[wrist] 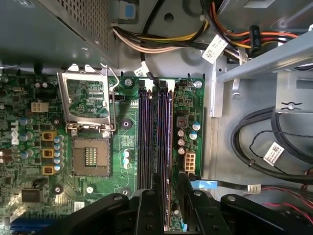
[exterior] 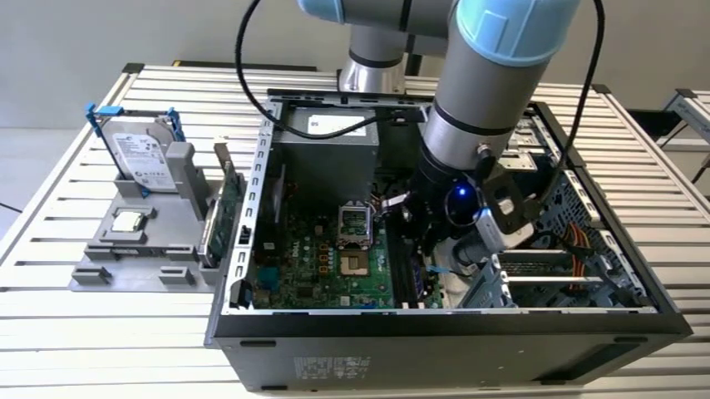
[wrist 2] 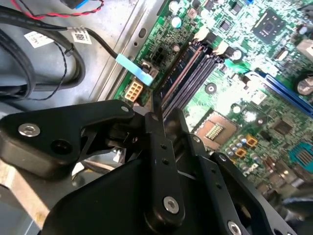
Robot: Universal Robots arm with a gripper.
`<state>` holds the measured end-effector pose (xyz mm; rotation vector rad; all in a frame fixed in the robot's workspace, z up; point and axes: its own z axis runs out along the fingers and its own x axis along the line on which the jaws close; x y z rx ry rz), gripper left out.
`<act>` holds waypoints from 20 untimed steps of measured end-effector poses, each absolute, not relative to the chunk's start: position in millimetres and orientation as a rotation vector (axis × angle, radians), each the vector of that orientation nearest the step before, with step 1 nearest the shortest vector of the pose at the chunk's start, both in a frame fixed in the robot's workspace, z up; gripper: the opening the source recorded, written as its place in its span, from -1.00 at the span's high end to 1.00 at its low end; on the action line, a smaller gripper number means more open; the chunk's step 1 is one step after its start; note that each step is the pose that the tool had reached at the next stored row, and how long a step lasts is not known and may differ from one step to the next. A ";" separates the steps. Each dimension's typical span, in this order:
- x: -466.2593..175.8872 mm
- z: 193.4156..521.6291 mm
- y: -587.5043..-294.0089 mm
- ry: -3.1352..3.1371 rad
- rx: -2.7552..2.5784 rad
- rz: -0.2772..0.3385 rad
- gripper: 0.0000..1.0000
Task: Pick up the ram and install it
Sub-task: 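Insert the ram into the slot, then press down the ram until it locks into place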
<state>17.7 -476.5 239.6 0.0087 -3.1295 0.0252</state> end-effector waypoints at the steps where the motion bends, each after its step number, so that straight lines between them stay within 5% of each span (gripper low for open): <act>1: 17.7 241.8 -476.5 -3.129 0.009 0.025 -1.00; 7: 17.8 243.9 -476.6 -3.129 0.009 0.025 -1.00; 8: 17.8 244.0 -476.6 -3.129 0.009 0.026 1.00; 20: 17.8 243.9 -476.6 -3.129 0.009 0.028 1.00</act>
